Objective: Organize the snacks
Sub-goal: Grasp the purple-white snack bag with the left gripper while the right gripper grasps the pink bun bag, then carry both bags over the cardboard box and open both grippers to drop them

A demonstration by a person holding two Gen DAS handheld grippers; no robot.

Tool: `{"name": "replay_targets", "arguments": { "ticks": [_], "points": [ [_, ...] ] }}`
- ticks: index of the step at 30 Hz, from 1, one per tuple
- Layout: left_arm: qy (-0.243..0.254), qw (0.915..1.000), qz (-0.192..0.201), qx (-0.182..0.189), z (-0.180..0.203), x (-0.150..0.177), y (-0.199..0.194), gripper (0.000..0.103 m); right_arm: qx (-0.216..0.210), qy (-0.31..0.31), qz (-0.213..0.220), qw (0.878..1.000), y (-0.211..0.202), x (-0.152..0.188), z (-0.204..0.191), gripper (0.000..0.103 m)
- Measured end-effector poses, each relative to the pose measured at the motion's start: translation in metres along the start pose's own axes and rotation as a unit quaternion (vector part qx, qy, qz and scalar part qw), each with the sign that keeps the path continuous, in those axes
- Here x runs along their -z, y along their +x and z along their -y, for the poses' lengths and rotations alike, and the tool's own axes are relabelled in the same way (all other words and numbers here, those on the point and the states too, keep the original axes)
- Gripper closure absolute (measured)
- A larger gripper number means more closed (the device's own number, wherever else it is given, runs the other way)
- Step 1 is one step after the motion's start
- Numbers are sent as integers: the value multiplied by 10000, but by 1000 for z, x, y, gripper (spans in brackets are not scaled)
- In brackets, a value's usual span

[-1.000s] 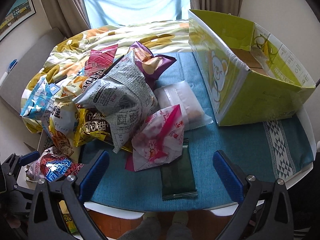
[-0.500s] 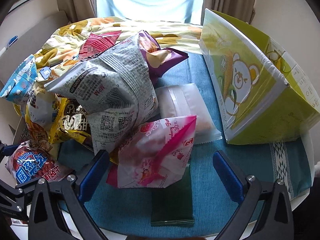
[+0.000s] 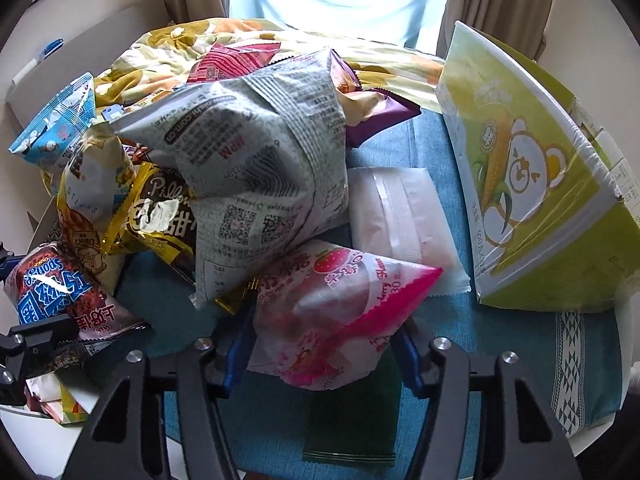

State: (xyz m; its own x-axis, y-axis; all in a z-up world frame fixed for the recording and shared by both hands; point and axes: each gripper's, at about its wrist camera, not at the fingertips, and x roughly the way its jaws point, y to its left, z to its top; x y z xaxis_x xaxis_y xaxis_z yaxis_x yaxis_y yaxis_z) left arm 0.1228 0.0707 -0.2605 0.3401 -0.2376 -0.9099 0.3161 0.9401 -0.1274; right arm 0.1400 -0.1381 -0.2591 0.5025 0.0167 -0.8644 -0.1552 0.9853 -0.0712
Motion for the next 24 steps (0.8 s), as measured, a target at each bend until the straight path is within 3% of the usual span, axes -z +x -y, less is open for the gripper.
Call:
{"name": "replay_targets", "arguments": {
  "ticks": [6, 11, 24],
  "points": [
    [-27, 9999, 138, -86, 12, 2, -16, 30, -47, 293, -71, 9995, -10, 3, 6, 55],
    [-351, 9983, 350, -292, 30, 5, -35, 30, -10, 388, -7, 9992, -27, 10, 16, 56],
    [-585, 9912, 1080, -483, 123, -6, -88, 30, -174, 21, 231, 9996, -82, 23, 69, 56]
  ]
}}
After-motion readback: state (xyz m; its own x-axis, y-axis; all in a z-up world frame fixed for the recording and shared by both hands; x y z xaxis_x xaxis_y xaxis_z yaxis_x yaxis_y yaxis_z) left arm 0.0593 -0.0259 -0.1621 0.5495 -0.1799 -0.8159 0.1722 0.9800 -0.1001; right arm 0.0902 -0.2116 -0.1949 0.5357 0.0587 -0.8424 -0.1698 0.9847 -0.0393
